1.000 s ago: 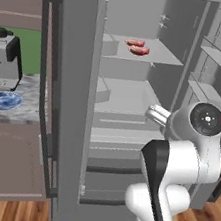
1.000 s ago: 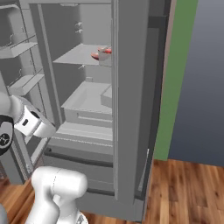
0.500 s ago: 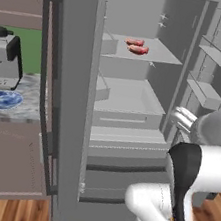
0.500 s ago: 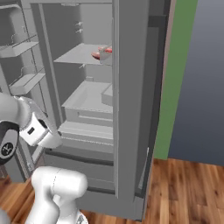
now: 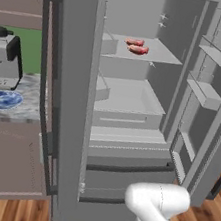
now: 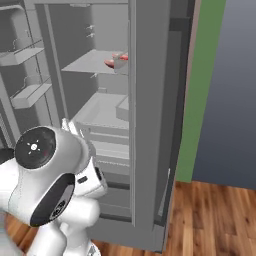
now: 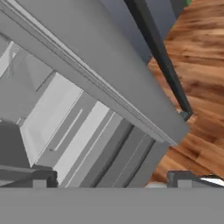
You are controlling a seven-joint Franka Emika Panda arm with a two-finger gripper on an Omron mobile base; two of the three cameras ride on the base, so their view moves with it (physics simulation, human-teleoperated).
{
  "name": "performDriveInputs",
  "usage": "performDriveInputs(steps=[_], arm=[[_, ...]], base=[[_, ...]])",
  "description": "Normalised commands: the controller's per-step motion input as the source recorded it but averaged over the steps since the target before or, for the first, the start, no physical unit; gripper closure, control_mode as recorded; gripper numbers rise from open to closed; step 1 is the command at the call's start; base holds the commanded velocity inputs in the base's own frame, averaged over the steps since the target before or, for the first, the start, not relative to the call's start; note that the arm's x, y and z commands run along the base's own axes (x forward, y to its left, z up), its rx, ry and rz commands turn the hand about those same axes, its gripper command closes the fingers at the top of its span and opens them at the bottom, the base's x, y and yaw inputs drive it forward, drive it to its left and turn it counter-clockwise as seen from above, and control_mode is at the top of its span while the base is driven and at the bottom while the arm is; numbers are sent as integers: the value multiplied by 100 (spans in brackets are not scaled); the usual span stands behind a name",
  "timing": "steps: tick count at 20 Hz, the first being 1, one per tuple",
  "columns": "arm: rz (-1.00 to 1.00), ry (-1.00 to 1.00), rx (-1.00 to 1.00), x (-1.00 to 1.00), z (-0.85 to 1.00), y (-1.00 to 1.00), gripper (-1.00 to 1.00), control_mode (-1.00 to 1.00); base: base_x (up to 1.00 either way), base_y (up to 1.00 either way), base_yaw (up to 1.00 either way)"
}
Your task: Place the steak on the counter behind the older steak on the same shelf of the fridge to maintain FIFO order. Close the fridge door when finished.
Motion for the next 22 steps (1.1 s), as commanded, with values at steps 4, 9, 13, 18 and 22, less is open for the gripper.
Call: performDriveInputs(steps=[4, 9, 13, 18, 22], arm=[[0, -17, 30, 0, -28, -100, -100, -100], [0, -12, 34, 2, -45, -100, -100, -100], [0, -7, 31, 28, -60, -100, -100, -100], [1, -3, 24, 49, -51, -98, -100, -100], [5, 0, 21, 70, -50, -78, -100, -100]], base=[[0, 0, 0], [0, 0, 0], [0, 0, 0], [0, 0, 0], [0, 0, 0]])
